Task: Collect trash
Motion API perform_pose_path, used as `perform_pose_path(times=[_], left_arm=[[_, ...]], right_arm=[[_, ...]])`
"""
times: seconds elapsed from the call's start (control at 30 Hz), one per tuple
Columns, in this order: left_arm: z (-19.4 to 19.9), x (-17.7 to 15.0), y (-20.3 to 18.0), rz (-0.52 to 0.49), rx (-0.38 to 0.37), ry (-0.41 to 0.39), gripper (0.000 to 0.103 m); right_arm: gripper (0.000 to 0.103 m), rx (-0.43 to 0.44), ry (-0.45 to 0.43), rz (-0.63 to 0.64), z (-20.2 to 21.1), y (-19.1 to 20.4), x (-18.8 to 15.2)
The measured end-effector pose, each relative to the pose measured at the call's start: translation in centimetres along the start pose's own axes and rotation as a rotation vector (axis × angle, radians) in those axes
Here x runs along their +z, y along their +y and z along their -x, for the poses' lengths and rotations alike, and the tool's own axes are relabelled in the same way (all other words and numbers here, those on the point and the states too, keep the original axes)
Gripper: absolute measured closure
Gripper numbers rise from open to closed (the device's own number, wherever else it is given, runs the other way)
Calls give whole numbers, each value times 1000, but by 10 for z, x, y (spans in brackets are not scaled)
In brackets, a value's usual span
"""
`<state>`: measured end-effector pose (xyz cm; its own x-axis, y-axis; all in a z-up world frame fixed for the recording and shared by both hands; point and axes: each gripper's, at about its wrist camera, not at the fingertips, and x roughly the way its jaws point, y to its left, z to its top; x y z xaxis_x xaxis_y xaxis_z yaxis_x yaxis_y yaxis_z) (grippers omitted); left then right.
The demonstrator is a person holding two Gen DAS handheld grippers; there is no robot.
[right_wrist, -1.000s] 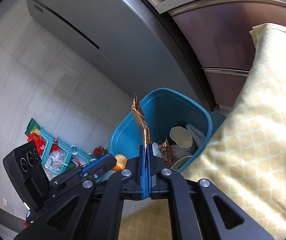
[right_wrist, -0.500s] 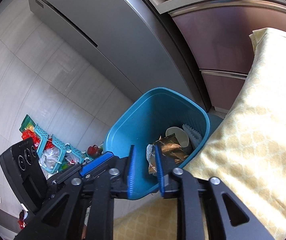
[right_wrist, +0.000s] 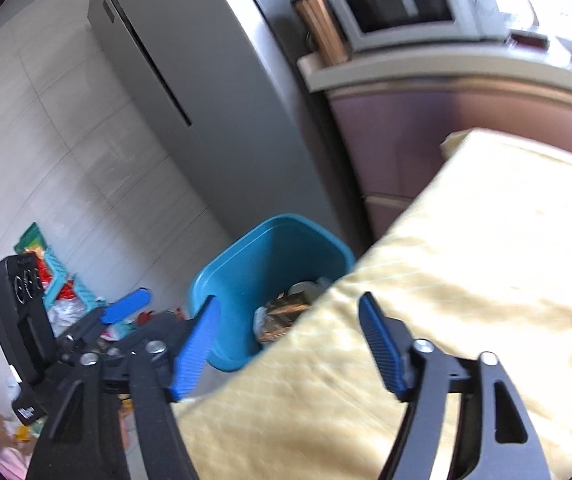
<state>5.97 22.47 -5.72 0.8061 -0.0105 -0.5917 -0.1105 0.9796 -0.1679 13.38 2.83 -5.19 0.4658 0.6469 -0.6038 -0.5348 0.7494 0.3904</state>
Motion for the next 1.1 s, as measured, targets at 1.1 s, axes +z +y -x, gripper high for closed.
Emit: perform_pose_path(times=[1.1], left_arm=[[67,-20,-143,-178,-52,-259,6]], right_arm=[[7,-681,-491,45,198,-27,-98]])
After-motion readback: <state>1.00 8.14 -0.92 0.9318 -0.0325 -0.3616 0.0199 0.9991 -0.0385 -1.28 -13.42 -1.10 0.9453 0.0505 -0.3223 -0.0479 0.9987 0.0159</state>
